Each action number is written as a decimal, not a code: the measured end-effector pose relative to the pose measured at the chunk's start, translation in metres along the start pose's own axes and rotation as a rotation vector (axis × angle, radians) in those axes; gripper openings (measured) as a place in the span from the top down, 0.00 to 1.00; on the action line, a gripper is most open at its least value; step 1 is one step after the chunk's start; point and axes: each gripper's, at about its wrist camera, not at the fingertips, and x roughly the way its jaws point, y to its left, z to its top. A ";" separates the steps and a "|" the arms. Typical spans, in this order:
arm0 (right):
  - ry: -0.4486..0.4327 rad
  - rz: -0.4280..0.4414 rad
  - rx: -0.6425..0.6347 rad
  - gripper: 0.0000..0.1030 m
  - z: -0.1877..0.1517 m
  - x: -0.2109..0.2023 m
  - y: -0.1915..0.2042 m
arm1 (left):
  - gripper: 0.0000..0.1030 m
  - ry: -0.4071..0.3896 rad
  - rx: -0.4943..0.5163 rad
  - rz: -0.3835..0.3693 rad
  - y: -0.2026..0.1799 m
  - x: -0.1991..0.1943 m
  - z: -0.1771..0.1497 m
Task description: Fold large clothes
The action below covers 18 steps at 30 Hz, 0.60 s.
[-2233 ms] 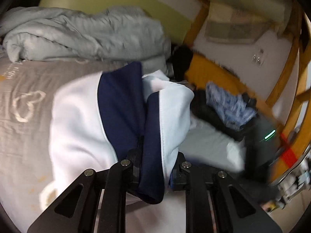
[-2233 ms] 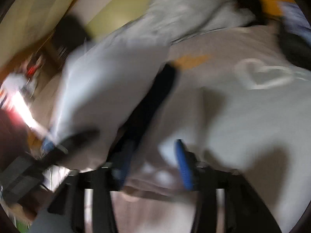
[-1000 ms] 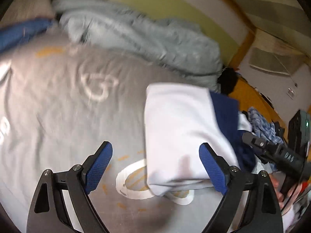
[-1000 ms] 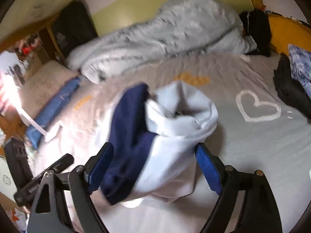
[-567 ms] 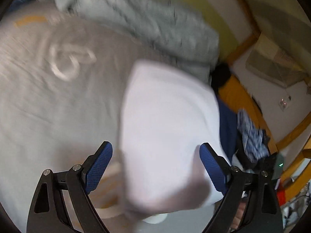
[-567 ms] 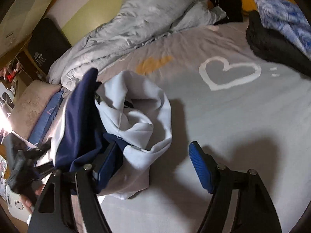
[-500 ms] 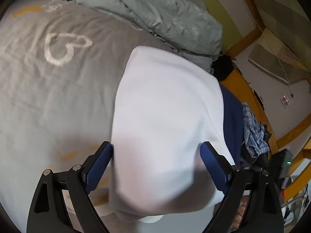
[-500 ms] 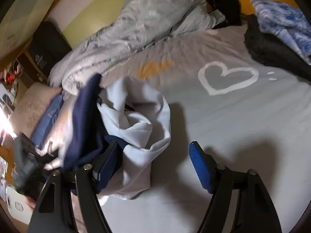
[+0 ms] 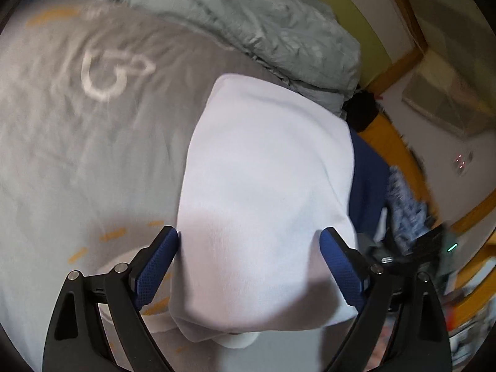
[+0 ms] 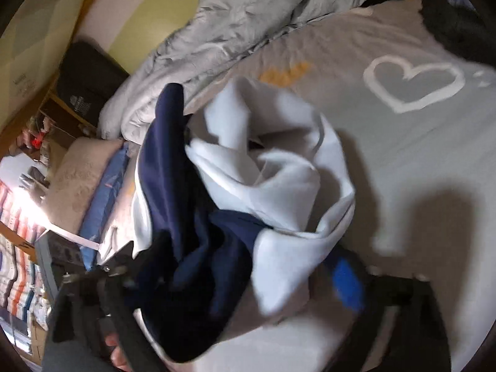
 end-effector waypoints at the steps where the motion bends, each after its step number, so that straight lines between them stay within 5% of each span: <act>1: -0.016 0.055 0.022 0.26 -0.002 0.001 -0.006 | 0.09 0.008 -0.019 -0.023 0.006 0.002 0.002; 7: -0.023 0.151 0.050 0.30 0.002 0.007 -0.023 | 0.03 0.162 -0.218 -0.260 0.051 0.040 0.017; 9: -0.017 0.159 0.061 0.29 0.004 0.010 -0.026 | 0.07 0.143 -0.165 -0.248 0.042 0.038 0.018; 11: 0.000 0.134 0.065 0.10 0.006 0.019 -0.031 | 0.08 0.111 -0.111 -0.201 0.032 0.032 0.019; 12: 0.010 0.140 0.058 0.10 0.007 0.023 -0.032 | 0.09 0.106 -0.096 -0.183 0.031 0.031 0.019; 14: 0.010 0.129 0.040 0.11 0.008 0.025 -0.028 | 0.11 0.113 -0.101 -0.172 0.030 0.032 0.019; 18: 0.010 0.201 0.026 0.28 0.009 0.022 -0.023 | 0.24 0.102 -0.114 -0.206 0.029 0.026 0.020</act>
